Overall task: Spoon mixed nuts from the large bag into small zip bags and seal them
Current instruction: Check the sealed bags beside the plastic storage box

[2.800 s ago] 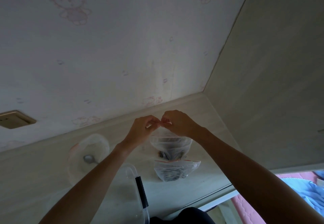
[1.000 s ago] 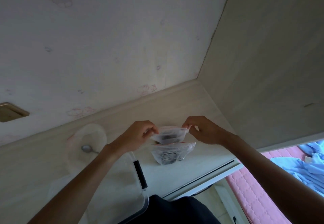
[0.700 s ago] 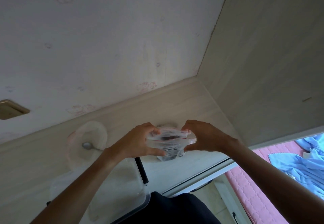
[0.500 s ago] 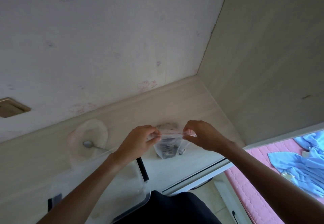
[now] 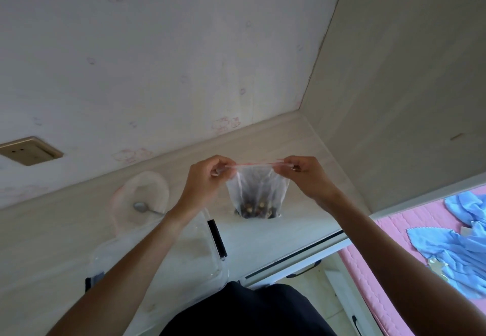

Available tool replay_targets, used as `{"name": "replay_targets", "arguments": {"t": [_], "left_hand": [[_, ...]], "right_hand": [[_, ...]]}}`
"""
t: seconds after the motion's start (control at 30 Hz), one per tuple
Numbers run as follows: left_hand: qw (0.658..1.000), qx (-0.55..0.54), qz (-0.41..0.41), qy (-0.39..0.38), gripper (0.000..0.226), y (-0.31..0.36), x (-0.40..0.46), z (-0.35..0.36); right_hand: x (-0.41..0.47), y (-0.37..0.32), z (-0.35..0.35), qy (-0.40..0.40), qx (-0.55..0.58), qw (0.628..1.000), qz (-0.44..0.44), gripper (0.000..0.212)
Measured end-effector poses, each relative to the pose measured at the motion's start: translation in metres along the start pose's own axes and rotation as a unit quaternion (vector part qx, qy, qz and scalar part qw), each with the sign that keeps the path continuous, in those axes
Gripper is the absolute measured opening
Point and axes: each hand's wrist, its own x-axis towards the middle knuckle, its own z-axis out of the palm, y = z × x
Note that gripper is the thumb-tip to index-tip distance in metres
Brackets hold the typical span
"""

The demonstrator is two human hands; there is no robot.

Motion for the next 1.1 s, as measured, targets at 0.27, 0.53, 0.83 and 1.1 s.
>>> {"name": "replay_targets", "arguments": {"t": [0.27, 0.53, 0.83, 1.1], "left_hand": [[0.994, -0.079, 0.031, 0.074, 0.009, 0.069, -0.046, -0.078], [0.986, -0.062, 0.012, 0.153, 0.011, 0.075, -0.132, -0.153], [0.979, -0.038, -0.145, 0.140, 0.013, -0.008, -0.220, -0.176], [0.942, 0.261, -0.205, 0.057, 0.015, -0.081, -0.213, -0.129]], "right_hand": [[-0.027, -0.105, 0.017, -0.064, 0.049, 0.985, -0.150, 0.019], [-0.044, -0.150, 0.093, -0.180, 0.077, 0.965, -0.172, 0.027], [-0.067, -0.101, 0.192, -0.257, -0.081, 0.960, -0.075, 0.024], [-0.057, -0.032, 0.260, -0.235, -0.342, 0.909, 0.024, 0.028]]}}
